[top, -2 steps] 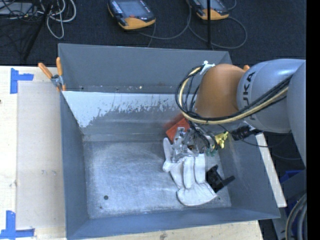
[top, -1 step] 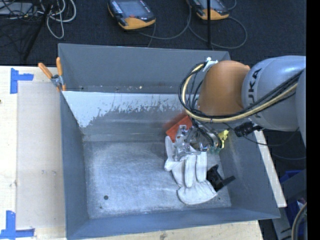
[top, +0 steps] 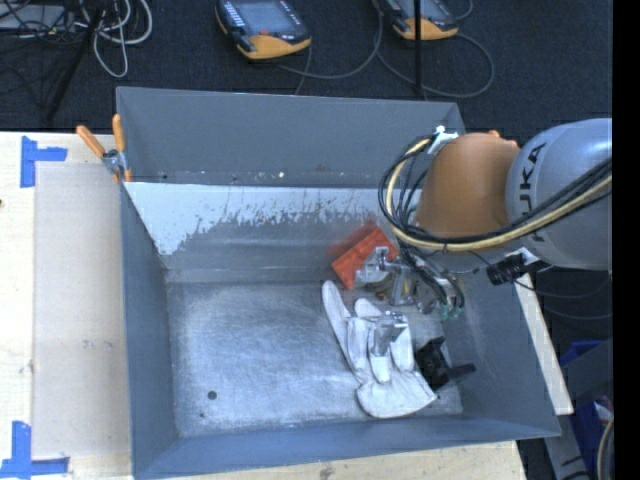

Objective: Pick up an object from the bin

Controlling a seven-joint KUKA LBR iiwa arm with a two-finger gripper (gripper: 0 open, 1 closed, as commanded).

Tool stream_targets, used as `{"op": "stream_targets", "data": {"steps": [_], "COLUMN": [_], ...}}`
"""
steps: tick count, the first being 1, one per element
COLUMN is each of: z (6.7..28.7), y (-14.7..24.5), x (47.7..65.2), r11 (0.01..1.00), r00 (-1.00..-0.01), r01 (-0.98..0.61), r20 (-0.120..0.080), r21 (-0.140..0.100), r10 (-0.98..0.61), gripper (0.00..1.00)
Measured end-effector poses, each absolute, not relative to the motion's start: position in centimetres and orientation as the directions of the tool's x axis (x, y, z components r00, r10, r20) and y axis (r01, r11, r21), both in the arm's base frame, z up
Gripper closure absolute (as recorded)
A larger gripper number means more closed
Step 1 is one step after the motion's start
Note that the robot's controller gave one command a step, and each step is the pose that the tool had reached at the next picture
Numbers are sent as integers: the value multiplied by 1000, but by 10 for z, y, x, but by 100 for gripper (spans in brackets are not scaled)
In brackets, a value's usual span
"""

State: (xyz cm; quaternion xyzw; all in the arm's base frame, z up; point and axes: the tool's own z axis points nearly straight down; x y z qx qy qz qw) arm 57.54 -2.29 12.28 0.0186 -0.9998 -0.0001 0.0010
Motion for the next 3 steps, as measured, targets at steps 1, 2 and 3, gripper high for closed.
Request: {"op": "stream_targets", "data": {"steps": [1, 2, 3], "z": [123, 75, 75], "y": [-23, -17, -17], "x": [575, 592, 592], "r11": [999, 899, 900], "r00": [-999, -899, -900], "r01": [-37, -438, -436], "r20": [2, -3, -3], "r21": [0, 1, 1], "r10": [-37, -438, -436], "gripper": [0, 100, 100]}}
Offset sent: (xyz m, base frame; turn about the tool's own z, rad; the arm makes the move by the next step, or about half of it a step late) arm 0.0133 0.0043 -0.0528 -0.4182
